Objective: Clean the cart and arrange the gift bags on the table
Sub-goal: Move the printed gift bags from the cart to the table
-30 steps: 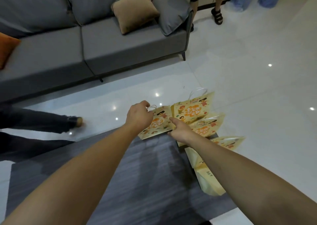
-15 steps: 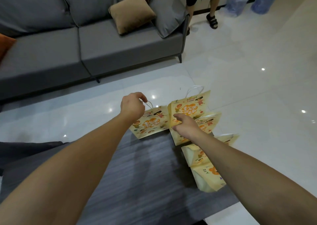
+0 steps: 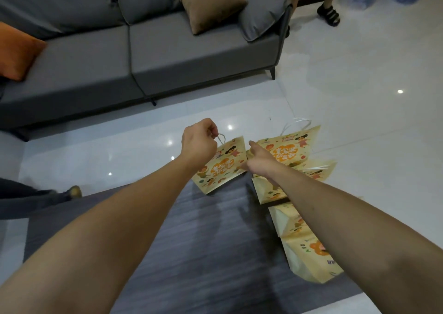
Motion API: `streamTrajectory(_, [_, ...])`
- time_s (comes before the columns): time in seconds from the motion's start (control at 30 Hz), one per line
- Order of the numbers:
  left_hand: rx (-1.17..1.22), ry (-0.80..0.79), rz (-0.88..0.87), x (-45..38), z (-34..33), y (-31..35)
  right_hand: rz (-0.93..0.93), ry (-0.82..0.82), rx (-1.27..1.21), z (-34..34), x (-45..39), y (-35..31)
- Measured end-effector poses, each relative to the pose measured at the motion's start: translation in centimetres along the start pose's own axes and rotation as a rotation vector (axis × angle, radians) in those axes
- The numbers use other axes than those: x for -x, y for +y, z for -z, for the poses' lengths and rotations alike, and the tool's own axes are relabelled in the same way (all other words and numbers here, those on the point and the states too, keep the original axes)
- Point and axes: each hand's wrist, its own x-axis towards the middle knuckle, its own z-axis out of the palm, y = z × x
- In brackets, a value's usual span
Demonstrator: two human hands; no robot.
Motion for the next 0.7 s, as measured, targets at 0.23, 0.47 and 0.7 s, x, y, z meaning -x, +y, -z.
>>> streamTrajectory(0.23, [-0.004,-0.027,-0.017,-0.6,0.4,-0.2,0.006,-0.038,-0.017,-0.2,-2.1,-0.8])
streamTrajectory(0.47, [0.033,-0.023,0.001,-0.9,0.4,-0.3,0.044,-0.005,0.010,-0.5,-2.3,-0.8])
streamTrajectory(0.7, [0.045,-0.049,-0.002,-0.8,-0.5,-0.2,0.018,0.068,0.050,-0.5,-2.2,-0.1])
